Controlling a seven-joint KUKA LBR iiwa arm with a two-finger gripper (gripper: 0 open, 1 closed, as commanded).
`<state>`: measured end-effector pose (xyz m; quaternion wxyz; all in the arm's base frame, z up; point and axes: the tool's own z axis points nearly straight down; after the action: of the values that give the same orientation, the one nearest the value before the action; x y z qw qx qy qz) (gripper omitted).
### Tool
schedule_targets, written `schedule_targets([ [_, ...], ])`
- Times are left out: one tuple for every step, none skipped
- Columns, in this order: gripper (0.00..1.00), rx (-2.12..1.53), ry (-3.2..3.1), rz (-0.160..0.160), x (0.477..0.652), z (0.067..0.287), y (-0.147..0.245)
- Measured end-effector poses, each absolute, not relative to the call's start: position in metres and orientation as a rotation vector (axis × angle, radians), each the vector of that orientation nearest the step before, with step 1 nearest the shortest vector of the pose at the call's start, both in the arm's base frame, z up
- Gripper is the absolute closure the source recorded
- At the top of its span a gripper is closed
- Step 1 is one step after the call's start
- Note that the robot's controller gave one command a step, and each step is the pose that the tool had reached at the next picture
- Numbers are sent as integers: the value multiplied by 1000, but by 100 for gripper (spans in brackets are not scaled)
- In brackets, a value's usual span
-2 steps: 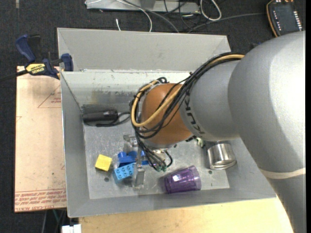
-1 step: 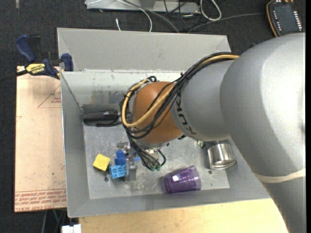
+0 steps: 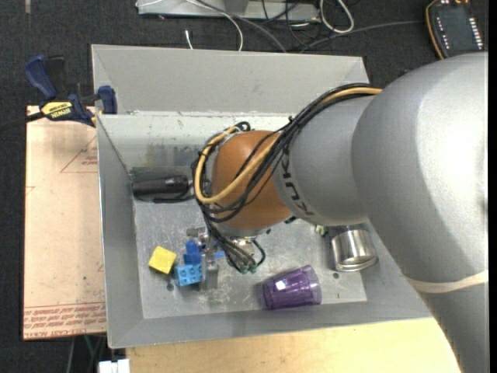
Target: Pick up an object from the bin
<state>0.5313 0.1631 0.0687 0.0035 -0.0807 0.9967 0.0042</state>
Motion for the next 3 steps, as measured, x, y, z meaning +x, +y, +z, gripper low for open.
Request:
schedule_targets([
  [100, -252, 3128, 12, 530, 83, 163],
  [100, -252, 3125, 14, 531, 103, 163],
  [100, -250, 3128, 13, 530, 134, 163],
])
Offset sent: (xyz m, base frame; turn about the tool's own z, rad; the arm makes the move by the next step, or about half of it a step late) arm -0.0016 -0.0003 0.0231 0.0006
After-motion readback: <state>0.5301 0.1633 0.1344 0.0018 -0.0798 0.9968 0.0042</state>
